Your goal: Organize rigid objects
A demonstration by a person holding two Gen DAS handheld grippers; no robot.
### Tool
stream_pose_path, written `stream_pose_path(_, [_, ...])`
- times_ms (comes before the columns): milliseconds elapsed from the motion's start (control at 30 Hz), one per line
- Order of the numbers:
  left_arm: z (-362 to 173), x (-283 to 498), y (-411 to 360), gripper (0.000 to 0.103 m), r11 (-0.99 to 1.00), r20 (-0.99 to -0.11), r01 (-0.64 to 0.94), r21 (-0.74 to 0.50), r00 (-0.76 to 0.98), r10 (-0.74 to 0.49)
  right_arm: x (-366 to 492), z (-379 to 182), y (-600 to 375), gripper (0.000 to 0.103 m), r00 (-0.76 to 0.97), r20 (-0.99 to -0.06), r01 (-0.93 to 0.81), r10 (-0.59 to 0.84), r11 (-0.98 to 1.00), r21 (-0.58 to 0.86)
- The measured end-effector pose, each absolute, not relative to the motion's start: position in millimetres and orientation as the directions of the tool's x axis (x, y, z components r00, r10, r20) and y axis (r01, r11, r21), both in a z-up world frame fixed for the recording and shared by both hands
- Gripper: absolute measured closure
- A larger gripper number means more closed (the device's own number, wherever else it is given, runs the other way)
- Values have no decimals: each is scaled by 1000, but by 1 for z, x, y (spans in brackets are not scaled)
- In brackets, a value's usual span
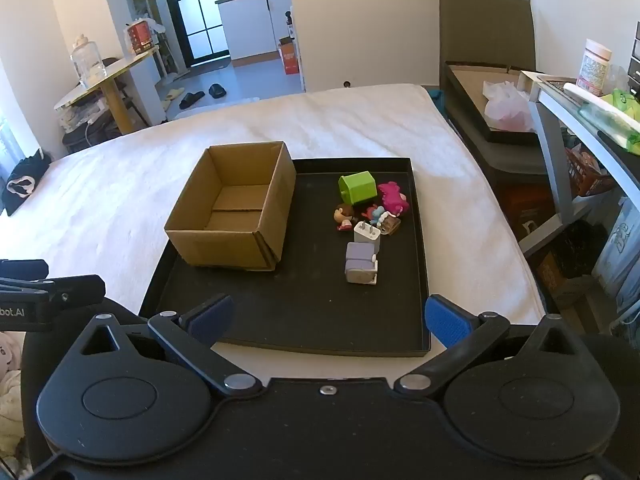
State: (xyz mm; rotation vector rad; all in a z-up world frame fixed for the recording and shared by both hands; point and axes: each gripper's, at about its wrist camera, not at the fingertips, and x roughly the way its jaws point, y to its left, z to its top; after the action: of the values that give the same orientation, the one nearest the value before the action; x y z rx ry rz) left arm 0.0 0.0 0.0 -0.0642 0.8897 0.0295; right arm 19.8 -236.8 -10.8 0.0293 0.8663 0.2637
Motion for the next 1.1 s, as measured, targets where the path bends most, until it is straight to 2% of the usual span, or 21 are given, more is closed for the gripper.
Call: stream_pose_path(1100, [9,-5,-2,1,997,-765,-55,-62,644,-12,16,-7,-238,0,631,-736,-220,245,966,133])
